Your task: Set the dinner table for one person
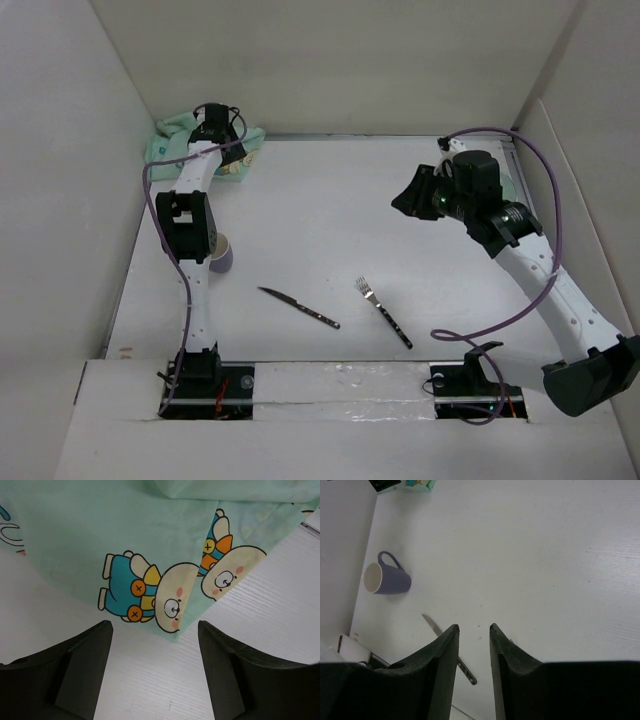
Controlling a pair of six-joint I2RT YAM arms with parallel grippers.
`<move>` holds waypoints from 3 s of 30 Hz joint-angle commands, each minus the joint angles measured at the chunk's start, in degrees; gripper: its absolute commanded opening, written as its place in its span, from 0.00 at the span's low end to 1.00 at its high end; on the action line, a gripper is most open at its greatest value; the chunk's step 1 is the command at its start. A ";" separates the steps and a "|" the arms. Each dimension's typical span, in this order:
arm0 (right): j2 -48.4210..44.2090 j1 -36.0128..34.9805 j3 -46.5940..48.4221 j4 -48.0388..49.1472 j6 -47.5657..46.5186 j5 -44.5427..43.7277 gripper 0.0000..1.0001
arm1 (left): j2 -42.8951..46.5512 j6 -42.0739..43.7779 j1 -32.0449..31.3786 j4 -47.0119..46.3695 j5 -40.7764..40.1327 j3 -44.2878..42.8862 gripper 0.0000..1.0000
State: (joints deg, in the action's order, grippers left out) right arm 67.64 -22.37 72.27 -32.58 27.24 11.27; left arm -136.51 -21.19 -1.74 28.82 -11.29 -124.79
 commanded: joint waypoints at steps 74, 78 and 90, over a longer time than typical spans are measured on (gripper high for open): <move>-9.27 6.81 -12.86 -2.31 8.35 -9.97 0.00 | -9.39 4.14 -37.90 -19.49 -3.56 -11.70 0.56; -10.15 6.81 -13.03 -3.81 8.18 -10.56 0.01 | -11.41 4.05 -37.90 -18.98 -4.09 -11.35 0.51; -9.89 6.81 -10.84 -2.32 9.23 -8.90 0.20 | -15.36 3.44 -37.90 -9.85 -0.40 -13.10 0.38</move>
State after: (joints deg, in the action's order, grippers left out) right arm 58.48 -15.81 59.16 -36.01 36.05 1.13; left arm -150.43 -17.08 -39.62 14.70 -12.82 -135.04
